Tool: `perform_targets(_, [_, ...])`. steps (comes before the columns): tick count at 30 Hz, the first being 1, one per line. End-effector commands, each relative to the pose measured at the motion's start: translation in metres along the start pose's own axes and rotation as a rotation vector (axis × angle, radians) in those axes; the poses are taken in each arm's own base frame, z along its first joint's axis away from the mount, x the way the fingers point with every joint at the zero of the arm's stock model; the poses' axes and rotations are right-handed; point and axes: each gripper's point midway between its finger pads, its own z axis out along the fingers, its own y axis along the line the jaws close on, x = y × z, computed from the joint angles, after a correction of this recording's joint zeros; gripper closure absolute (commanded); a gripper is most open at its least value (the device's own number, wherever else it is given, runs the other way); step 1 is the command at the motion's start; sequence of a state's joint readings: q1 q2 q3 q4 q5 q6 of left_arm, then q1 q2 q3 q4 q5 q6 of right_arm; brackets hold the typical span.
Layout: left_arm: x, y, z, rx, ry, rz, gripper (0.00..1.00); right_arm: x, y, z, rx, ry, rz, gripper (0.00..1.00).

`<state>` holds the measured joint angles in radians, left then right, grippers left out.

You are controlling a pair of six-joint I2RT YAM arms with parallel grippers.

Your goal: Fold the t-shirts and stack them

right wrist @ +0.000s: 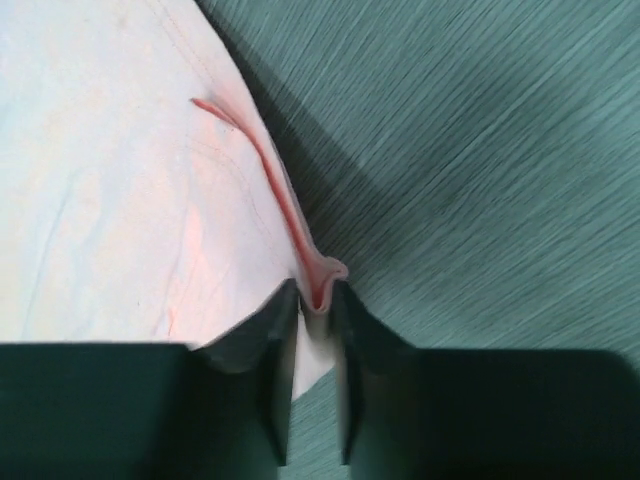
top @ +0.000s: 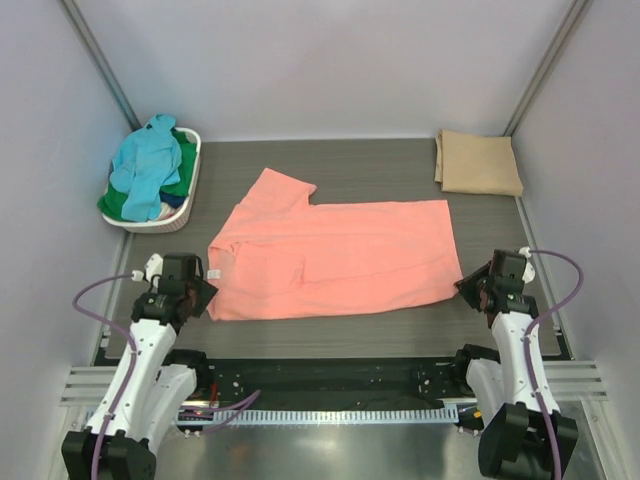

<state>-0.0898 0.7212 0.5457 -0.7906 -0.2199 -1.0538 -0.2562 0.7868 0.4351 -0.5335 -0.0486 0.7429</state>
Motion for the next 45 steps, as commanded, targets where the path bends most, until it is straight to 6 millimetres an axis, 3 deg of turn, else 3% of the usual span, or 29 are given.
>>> perform_targets(1, [0.004,-0.003,-0.009,0.007,0.031,-0.036,0.61,0.010,-0.003,-0.007,-0.003,0.029,0.033,0.69])
perform_targets(2, [0.004,-0.004,-0.013,0.021,0.032,-0.040,0.54,0.011,-0.003,-0.009,-0.001,0.039,0.037,0.46])
perform_targets(4, [-0.004,-0.008,-0.024,0.037,0.013,-0.034,0.42,0.010,0.000,-0.013,-0.010,0.040,0.038,0.31])
perform_targets(8, [-0.038,-0.036,-0.048,0.148,-0.106,0.047,0.40,-0.012,0.020,-0.030,-0.060,-0.026,0.046,0.24])
perform_targets(12, [-0.084,-0.102,-0.071,0.279,-0.188,0.184,0.39,-0.054,0.042,-0.047,-0.073,-0.145,-0.003,0.22])
perform_targets(14, [-0.092,-0.133,-0.051,0.270,-0.143,0.268,0.39,-0.072,0.061,-0.048,-0.104,-0.170,-0.025,0.22])
perform_targets(15, [-0.112,-0.162,-0.059,0.323,-0.192,0.325,0.38,-0.077,0.069,-0.047,-0.128,-0.170,-0.044,0.23])
perform_targets(16, [-0.111,-0.172,-0.029,0.269,-0.141,0.364,0.38,-0.079,0.078,-0.046,-0.157,-0.162,-0.056,0.24])
perform_targets(17, [-0.115,-0.185,-0.020,0.271,-0.131,0.392,0.37,-0.089,0.094,-0.047,-0.208,-0.176,-0.069,0.26])
perform_targets(18, [-0.133,-0.218,-0.028,0.339,-0.165,0.407,0.37,-0.086,0.102,-0.041,-0.237,-0.137,-0.080,0.27])
perform_targets(19, [-0.123,-0.228,0.013,0.302,-0.089,0.472,0.37,-0.086,0.107,-0.037,-0.244,-0.129,-0.095,0.27])
perform_targets(20, [-0.136,-0.263,0.005,0.385,-0.099,0.486,0.37,-0.092,0.113,-0.032,-0.253,-0.132,-0.106,0.27])
perform_targets(22, [-0.135,-0.289,0.034,0.408,-0.059,0.533,0.37,-0.094,0.118,-0.027,-0.252,-0.130,-0.147,0.27])
perform_targets(23, [-0.138,-0.310,0.063,0.412,-0.038,0.549,0.38,-0.097,0.120,-0.027,-0.254,-0.132,-0.158,0.26])
perform_targets(25, [-0.140,-0.329,0.090,0.425,-0.014,0.577,0.38,-0.095,0.122,-0.021,-0.256,-0.115,-0.173,0.26])
perform_targets(26, [-0.142,-0.348,0.118,0.440,-0.003,0.601,0.38,-0.091,0.125,-0.021,-0.267,-0.106,-0.186,0.26])
perform_targets(29, [-0.130,-0.373,0.159,0.503,0.067,0.649,0.37,-0.081,0.136,-0.020,-0.306,-0.091,-0.216,0.25])
perform_targets(31, [-0.123,-0.380,0.180,0.527,0.085,0.661,0.35,-0.077,0.142,-0.018,-0.310,-0.086,-0.236,0.25])
perform_targets(32, [-0.117,-0.381,0.200,0.525,0.089,0.665,0.34,-0.071,0.145,-0.018,-0.316,-0.074,-0.256,0.24])
perform_targets(36, [-0.102,-0.380,0.240,0.529,0.106,0.637,0.30,-0.058,0.149,-0.015,-0.316,-0.056,-0.289,0.24])
perform_targets(42, [-0.065,-0.366,0.265,0.471,0.159,0.668,0.29,-0.053,0.148,-0.010,-0.306,-0.047,-0.311,0.24])
perform_targets(45, [-0.057,-0.354,0.273,0.419,0.169,0.677,0.37,-0.054,0.147,-0.010,-0.304,-0.052,-0.312,0.24])
